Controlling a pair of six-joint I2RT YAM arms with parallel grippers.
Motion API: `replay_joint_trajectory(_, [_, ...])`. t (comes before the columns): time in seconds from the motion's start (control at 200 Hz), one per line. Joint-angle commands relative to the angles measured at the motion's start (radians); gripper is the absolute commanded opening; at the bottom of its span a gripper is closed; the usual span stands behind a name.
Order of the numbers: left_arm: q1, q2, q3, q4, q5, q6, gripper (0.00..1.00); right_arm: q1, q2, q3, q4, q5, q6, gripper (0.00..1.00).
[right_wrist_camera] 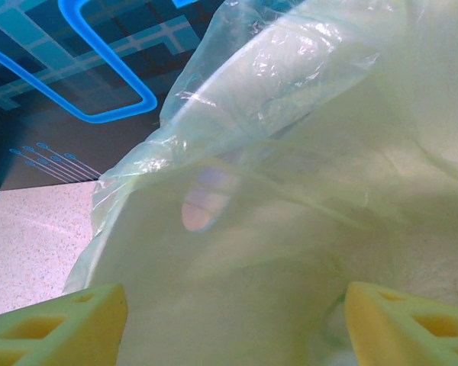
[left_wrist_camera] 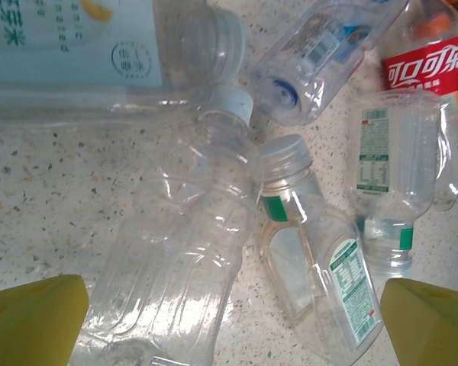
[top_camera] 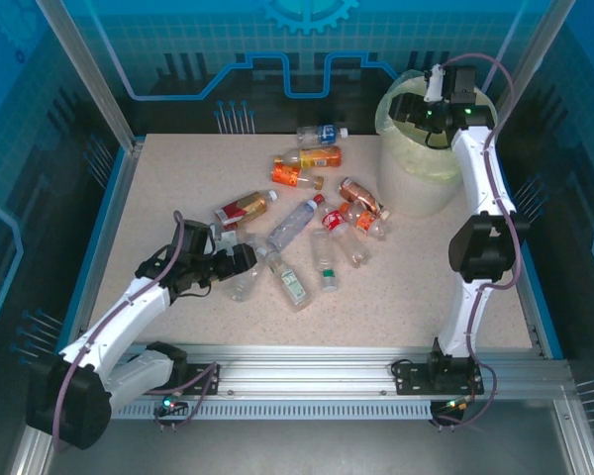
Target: Put the plastic bottles in the bin
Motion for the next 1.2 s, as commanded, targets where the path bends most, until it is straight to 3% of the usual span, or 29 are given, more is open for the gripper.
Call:
replay_joint_trajectory(0.0, [-0.005, 0.007, -0.031, -0.015, 0.039, 0.029, 0.99, -0.008, -0.104, -0.020, -0.012, -0.020, -0.009, 0.77])
replay_joint_trajectory(0.2, [-0.059, 0.017, -0.059, -0.039, -0.053, 0.044, 0.99, -0.007, -0.252, -0.107, -0.004, -0.019, -0.045, 0.86])
replay_joint_trajectory(0.28, [-0.087, 0.034, -0.069, -0.045, -0.094, 0.043, 0.99, -0.008, -0.321, -0.158, -0.003, -0.022, -0.053, 1.00])
replay_joint_trajectory(0.59, [-0.106, 0.150, -0.097, 0.057, -0.024, 0.026, 0.99, 0.041, -0.679, -0.528, 0.093, -0.117, -0.051, 1.00])
replay_joint_trajectory(0.8, [-0.106, 0.157, -0.128, 0.122, 0.038, 0.017, 0.82, 0.198, -0.880, -0.774, 0.115, -0.154, -0.061, 1.00])
replay_joint_trajectory(1.01, [-0.106, 0.147, -0.132, 0.134, 0.042, 0.015, 0.59, 0.373, -1.016, -0.985, 0.238, -0.070, 0.033, 1.00])
replay_joint_trajectory(1.196, [-0.106, 0.048, -0.139, 0.111, 0.030, 0.010, 0.50, 0.448, -1.085, -1.124, 0.337, 0.023, 0.107, 1.00])
